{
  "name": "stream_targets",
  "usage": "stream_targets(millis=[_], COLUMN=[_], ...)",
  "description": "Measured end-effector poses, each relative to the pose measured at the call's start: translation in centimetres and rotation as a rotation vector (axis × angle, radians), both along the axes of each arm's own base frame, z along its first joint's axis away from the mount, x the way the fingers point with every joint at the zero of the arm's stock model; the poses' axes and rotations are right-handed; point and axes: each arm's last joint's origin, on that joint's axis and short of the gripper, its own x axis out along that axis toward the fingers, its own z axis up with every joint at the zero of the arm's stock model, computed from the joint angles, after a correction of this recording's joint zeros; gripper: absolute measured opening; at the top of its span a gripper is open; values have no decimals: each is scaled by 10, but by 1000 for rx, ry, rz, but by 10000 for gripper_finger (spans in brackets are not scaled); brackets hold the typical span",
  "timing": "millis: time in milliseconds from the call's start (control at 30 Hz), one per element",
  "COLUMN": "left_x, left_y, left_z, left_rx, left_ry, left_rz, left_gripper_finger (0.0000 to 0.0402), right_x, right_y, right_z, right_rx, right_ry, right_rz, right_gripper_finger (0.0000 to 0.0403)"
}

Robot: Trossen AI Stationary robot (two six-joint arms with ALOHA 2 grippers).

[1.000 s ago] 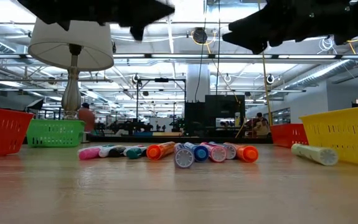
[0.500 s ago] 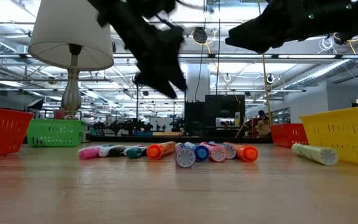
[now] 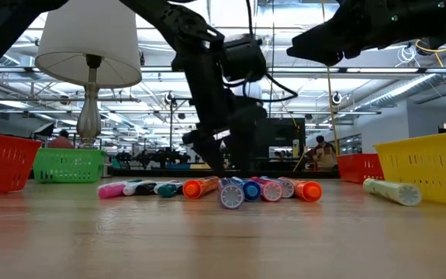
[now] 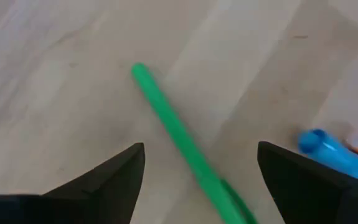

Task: Pick & Place Markers
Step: Put the green pen into the top red basket

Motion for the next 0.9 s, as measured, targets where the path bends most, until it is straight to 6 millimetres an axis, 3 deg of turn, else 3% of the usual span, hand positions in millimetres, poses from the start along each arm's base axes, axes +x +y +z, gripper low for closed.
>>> stream_targets(millis=[233,567,900], left_x=[-3,-2,-11], left_y=[10,8,16], left_z=[-8,-39,-39], left_rx=[10,-40,-125], left_ry=[48,146,205], left_rz=[26,6,74], left_gripper_finger=[282,230,116], right_x=[0,0,0], right_y=[0,0,0], right_z=[0,1,1], right_rx=[0,2,8], right_ry=[2,-10,-10], right_rz=[0,0,0], right_gripper_finger=[238,238,238])
